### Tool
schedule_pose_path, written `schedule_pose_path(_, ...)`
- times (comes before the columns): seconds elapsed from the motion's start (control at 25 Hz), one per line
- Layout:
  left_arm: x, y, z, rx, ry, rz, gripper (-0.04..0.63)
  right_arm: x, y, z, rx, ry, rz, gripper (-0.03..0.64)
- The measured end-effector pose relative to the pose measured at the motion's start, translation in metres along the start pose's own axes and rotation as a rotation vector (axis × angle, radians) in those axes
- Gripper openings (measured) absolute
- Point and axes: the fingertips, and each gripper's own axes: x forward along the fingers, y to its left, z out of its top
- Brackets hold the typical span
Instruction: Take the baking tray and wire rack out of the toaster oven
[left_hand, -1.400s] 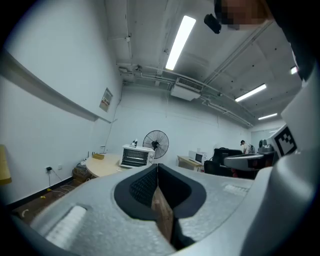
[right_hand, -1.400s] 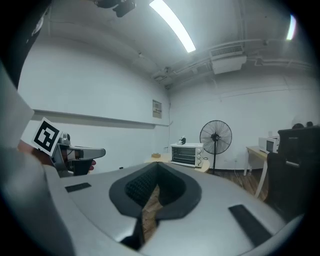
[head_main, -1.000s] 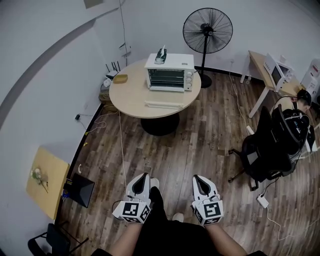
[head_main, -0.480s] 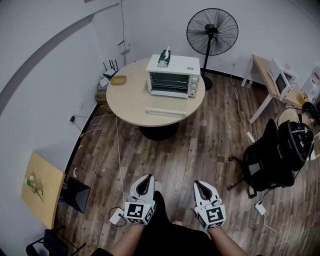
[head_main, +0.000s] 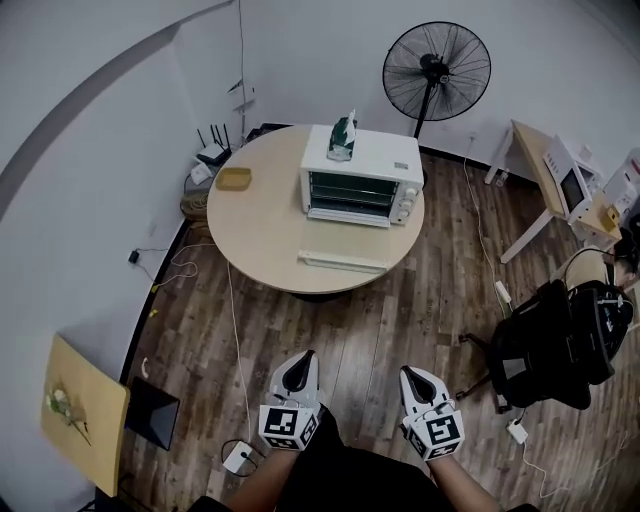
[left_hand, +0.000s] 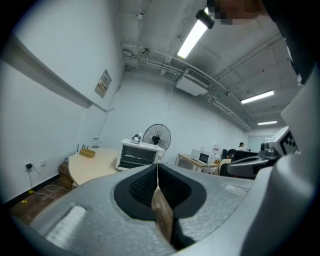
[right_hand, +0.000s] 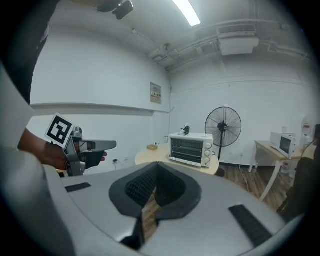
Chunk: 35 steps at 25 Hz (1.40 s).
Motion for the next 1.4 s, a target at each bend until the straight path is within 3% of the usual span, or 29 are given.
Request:
schedule_pose_path(0.16,0.040,0.032,0.023,0.020,-0.028,-0.049,0.020,0.055,-0.009,0.024,-0.002,0.010,-0.023,0.000)
schedule_pose_path(0.44,0.093,0.098,0.038,-0.012,-0.032,-0.074,0.020,0.140,-0.008,0.056,-0.009,0.019,-0.021,0.000)
schedule_pose_path(0.64,0.115,0.120,0.043,0.129,-0.021,-0.129,0.020,0.181,-0.011,0.054,0.029,0.060,-0.061,0.000)
schedule_pose_path(0.88,0.125,0.143,0.042,0.083,-0.010,-0.124,0.020,0.199,-0.002,0.042,0.030,0.117,-0.057,0.000)
schedule_pose_path(1.04,0.132,0.152,0.042,0.052,-0.031,-0.090,0.020,0.225,-0.007,0.054,0.010,0.090,-0.038,0.000)
schedule_pose_path(1.24,0.144,0.155,0.022,-0.022,0.013,-0.074,0.020,0.250,-0.005,0.066,0.032,0.045,0.015,0.000)
schedule_pose_path(1.4,0.165,0.164,0.022,-0.035,0.024,-0.027,0.020,0.278,-0.025,0.065,0.027,0.051,0.052,0.000)
